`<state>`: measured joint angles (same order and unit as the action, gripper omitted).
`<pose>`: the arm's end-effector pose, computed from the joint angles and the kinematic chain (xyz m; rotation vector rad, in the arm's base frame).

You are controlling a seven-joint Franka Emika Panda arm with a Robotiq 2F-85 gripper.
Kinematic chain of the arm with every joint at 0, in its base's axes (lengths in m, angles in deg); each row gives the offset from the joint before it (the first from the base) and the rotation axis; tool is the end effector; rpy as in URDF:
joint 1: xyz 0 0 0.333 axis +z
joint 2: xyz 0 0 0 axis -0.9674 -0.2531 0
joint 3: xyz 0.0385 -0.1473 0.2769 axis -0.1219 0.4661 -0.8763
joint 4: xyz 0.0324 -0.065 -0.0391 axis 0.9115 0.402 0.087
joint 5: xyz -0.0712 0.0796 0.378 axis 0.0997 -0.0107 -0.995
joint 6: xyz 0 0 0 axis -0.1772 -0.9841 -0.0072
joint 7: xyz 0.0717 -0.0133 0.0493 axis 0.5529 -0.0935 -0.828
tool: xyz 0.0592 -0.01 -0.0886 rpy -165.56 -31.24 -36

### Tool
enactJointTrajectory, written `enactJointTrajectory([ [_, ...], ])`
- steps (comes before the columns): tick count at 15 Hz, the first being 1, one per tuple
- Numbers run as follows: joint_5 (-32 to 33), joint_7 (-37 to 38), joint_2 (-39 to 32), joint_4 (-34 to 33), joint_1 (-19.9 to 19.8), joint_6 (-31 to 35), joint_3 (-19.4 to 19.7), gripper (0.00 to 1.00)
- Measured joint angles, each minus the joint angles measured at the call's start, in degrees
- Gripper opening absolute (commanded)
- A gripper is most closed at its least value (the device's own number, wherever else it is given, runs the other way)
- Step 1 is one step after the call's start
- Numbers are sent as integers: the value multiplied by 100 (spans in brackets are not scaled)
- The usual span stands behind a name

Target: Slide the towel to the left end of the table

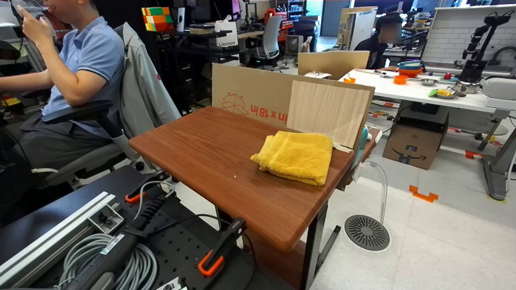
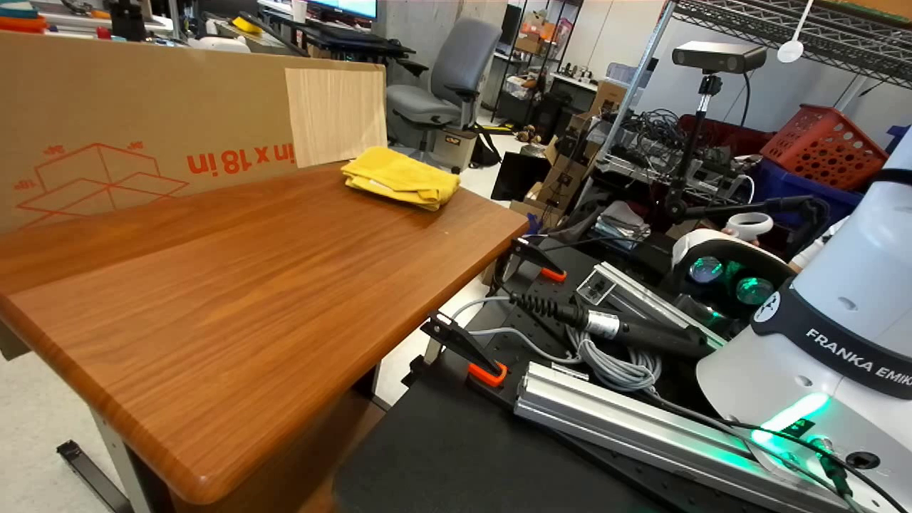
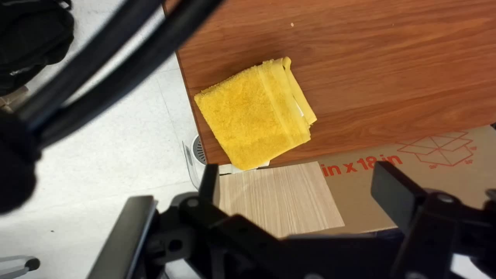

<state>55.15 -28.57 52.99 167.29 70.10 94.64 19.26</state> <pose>0.4267 -0.1112 0.4985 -3.0771 0.1924 -0.3108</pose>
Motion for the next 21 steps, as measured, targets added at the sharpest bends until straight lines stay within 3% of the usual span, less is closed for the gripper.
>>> enactJointTrajectory([
  [4, -42, -84, -966, -476, 137, 11, -88, 100],
  [8, -264, 420, -2330, -1280, 114, 29, -98, 100],
  [11, -594, 854, -3171, -1636, 50, 485, -95, 100],
  [16, -630, 1547, -4032, -1791, 9, 1565, -75, 100],
  [21, -214, 2248, -4581, -1984, 19, 1712, 17, 100],
])
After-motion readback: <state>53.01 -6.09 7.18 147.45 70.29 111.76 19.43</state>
